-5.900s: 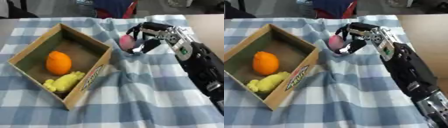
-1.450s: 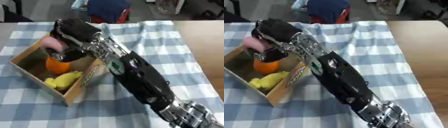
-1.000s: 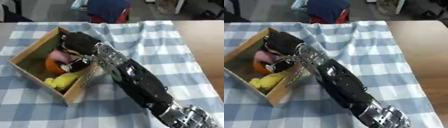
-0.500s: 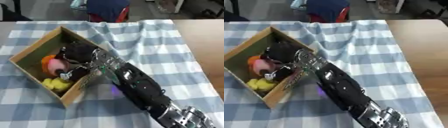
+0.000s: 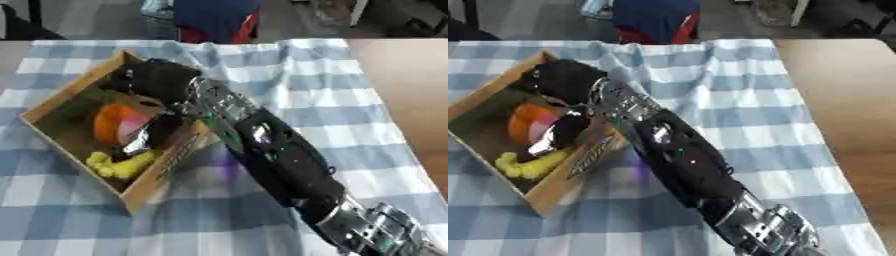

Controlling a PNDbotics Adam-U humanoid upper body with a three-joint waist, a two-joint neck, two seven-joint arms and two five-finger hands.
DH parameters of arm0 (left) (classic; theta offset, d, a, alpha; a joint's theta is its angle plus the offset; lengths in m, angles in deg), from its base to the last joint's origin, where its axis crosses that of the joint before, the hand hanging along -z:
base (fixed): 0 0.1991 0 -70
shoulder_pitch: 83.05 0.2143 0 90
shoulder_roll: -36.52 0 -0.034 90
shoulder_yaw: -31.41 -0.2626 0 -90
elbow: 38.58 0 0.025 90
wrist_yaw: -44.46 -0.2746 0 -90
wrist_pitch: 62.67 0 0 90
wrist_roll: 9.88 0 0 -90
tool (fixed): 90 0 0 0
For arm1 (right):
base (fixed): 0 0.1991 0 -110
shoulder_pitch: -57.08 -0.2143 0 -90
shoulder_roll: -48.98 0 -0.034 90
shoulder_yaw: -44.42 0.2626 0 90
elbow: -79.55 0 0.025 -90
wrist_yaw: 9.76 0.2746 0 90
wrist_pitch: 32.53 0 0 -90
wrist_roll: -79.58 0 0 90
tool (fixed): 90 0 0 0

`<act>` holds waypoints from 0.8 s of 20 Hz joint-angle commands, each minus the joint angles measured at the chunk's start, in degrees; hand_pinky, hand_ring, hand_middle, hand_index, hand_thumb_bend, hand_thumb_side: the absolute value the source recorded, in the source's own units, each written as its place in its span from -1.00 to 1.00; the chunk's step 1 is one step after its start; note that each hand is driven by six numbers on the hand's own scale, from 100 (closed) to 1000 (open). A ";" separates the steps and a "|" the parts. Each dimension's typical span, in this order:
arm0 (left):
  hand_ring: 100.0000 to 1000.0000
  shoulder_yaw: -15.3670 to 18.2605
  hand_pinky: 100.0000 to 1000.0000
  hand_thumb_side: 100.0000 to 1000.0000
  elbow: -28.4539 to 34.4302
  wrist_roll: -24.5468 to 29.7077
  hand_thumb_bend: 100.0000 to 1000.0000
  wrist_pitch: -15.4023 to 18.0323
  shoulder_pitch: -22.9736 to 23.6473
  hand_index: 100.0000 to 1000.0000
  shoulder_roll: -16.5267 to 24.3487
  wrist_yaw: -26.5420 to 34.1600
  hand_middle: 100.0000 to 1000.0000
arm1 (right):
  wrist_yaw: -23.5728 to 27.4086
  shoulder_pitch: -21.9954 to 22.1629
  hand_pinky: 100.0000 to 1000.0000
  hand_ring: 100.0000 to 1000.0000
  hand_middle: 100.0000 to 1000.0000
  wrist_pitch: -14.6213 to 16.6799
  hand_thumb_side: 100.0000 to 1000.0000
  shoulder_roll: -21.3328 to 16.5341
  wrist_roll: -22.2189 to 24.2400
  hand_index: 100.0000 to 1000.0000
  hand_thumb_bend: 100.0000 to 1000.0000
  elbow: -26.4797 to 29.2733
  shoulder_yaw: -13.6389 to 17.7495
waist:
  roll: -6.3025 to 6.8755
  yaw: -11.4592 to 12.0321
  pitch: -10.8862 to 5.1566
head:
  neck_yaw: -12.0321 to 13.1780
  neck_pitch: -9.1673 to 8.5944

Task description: Pick up objects on the table and place them in the box.

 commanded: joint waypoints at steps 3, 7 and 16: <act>0.44 0.23 -0.56 0.26 1.12 -0.03 -1.00 -0.07 -0.61 0.56 1.18 0.09 0.19 | 12.36 -3.13 0.17 0.74 0.68 -4.25 1.00 -4.83 3.15 0.93 0.36 9.10 2.04 | 0.54 -0.13 -1.42 | 0.87 0.56; 0.44 0.35 -0.56 0.25 1.12 -0.14 -1.00 -0.02 -0.45 0.56 1.31 0.07 0.19 | 22.04 -3.54 0.17 0.74 0.66 -8.32 1.00 -7.68 5.69 0.93 0.25 14.43 3.29 | 0.85 -0.32 -1.67 | 1.43 0.62; 0.44 1.27 -0.56 0.25 1.12 -1.25 -1.00 -0.03 0.58 0.56 1.75 -0.38 0.19 | 49.67 -0.50 0.03 0.57 0.45 -23.12 1.00 -20.22 -0.44 0.77 -1.00 31.19 8.38 | 1.61 -2.19 -2.25 | 3.41 1.29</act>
